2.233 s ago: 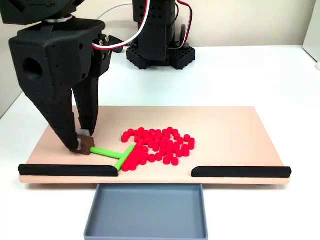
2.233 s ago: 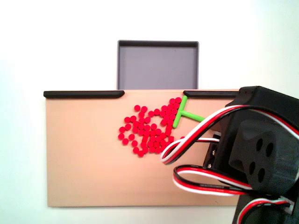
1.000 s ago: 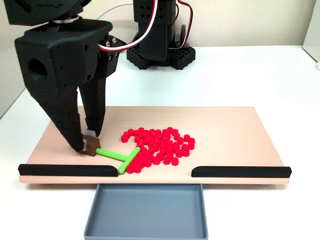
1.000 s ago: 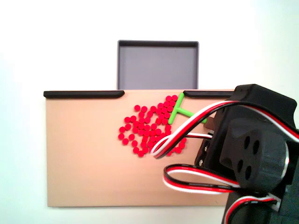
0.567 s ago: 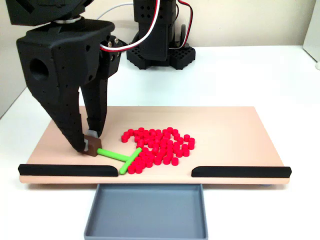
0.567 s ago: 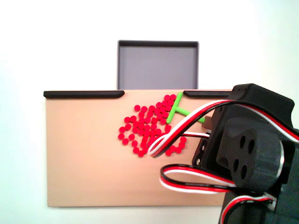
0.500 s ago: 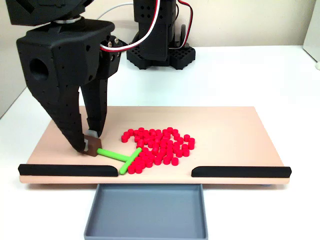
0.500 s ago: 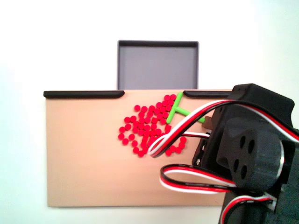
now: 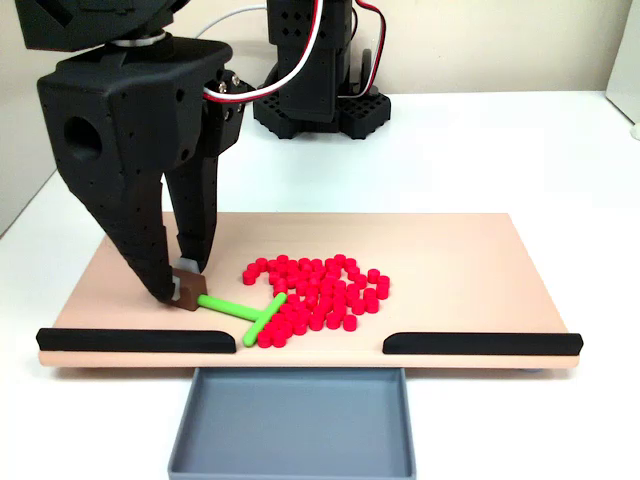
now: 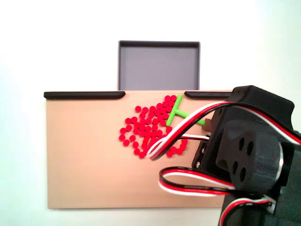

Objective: Push granules from right to the grey container

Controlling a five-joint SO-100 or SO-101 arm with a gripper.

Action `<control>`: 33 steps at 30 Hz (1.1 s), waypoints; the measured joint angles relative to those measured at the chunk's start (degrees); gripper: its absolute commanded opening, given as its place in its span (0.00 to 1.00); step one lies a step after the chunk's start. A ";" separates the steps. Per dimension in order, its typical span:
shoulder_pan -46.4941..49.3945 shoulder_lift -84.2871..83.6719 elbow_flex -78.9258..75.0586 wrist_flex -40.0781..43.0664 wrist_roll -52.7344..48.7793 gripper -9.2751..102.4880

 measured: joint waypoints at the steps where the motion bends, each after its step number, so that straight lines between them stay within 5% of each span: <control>1: 0.00 0.18 0.09 0.00 -0.35 0.08; 19: 2.55 12.30 4.48 2.37 2.81 0.08; 26: 2.55 24.61 18.11 2.37 20.30 0.08; 33: -1.85 32.70 27.07 2.29 52.73 0.08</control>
